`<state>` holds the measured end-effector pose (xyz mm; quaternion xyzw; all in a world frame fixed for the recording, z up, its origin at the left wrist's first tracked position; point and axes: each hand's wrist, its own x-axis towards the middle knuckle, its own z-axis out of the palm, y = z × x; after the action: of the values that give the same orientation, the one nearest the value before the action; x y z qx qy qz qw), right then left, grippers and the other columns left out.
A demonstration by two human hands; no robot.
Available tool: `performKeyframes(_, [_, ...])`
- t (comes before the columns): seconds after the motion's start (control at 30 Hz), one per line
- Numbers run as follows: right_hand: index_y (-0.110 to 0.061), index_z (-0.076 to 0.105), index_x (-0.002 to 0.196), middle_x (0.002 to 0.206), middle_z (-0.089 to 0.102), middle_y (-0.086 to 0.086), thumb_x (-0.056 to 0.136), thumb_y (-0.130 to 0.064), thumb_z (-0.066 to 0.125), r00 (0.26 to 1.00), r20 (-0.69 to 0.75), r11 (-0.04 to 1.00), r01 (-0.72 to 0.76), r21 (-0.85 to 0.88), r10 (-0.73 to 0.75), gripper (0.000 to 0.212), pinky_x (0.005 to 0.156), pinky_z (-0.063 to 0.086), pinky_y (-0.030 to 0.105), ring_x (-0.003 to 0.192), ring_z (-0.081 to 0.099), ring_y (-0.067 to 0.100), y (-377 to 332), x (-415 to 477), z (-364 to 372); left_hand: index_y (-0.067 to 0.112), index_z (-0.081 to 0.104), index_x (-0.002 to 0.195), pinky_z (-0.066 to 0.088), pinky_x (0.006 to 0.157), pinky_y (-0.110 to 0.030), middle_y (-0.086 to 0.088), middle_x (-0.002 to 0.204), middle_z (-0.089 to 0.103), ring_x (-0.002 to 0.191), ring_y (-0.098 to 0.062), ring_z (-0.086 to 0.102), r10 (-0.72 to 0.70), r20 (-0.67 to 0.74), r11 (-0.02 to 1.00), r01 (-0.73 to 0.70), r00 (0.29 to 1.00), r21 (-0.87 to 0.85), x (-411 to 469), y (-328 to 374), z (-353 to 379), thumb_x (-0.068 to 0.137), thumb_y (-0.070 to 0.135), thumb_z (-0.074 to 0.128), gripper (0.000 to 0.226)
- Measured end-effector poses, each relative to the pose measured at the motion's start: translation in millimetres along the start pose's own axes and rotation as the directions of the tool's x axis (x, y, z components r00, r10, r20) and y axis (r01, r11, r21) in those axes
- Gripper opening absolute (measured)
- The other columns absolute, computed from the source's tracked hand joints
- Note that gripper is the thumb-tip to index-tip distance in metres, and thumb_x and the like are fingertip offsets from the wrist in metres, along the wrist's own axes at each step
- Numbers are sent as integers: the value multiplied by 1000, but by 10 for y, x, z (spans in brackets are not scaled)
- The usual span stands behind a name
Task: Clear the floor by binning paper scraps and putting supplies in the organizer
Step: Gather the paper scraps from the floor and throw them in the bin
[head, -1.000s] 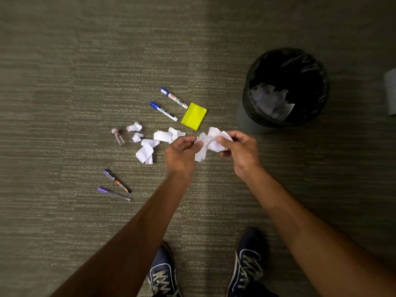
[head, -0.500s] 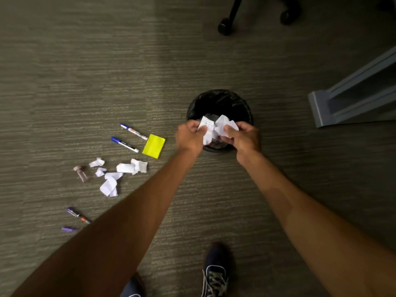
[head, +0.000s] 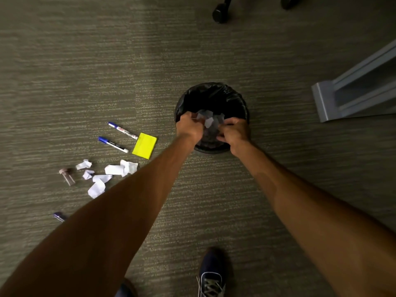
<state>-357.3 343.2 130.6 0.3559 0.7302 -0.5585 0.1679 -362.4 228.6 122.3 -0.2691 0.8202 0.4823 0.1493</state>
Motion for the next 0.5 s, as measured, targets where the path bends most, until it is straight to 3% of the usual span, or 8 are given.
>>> performKeyframes(0.13, [-2, 66, 115, 116, 69, 18, 89, -7, 67, 993, -11, 977, 114, -182, -118, 26, 92, 58, 49, 106, 67, 32, -36, -74, -19, 10, 64, 123, 42, 80, -25, -14, 122, 70, 117, -32, 63, 94, 39, 993, -97, 995, 73, -98, -17, -58, 96, 28, 60, 33])
performKeyframes(0.23, [-5, 69, 110, 110, 72, 13, 90, -18, 67, 930, 13, 855, 342, -391, -367, 24, 90, 56, 43, 102, 68, 28, -65, -234, -33, 10, 62, 130, 42, 88, -28, -15, 124, 70, 118, -34, 62, 305, 22, 945, -306, 952, 114, -306, -18, -197, 99, 24, 53, 35])
performKeyframes(0.3, [-9, 68, 117, 115, 70, 12, 92, -20, 65, 894, 70, 777, 421, -467, -442, 28, 90, 55, 40, 105, 67, 27, -69, -354, -44, 10, 60, 134, 41, 94, -27, -13, 129, 67, 121, -31, 61, 379, 20, 917, -378, 925, 128, -447, -48, -321, 101, 25, 52, 37])
performKeyframes(0.5, [-8, 62, 130, 127, 61, 14, 94, -15, 61, 778, 237, 615, 612, -497, -582, 37, 100, 51, 44, 113, 64, 29, -185, -953, 20, 6, 59, 134, 39, 103, -27, -13, 134, 64, 125, -30, 59, 390, -85, 917, -377, 917, 132, -938, -198, -869, 99, 22, 54, 39])
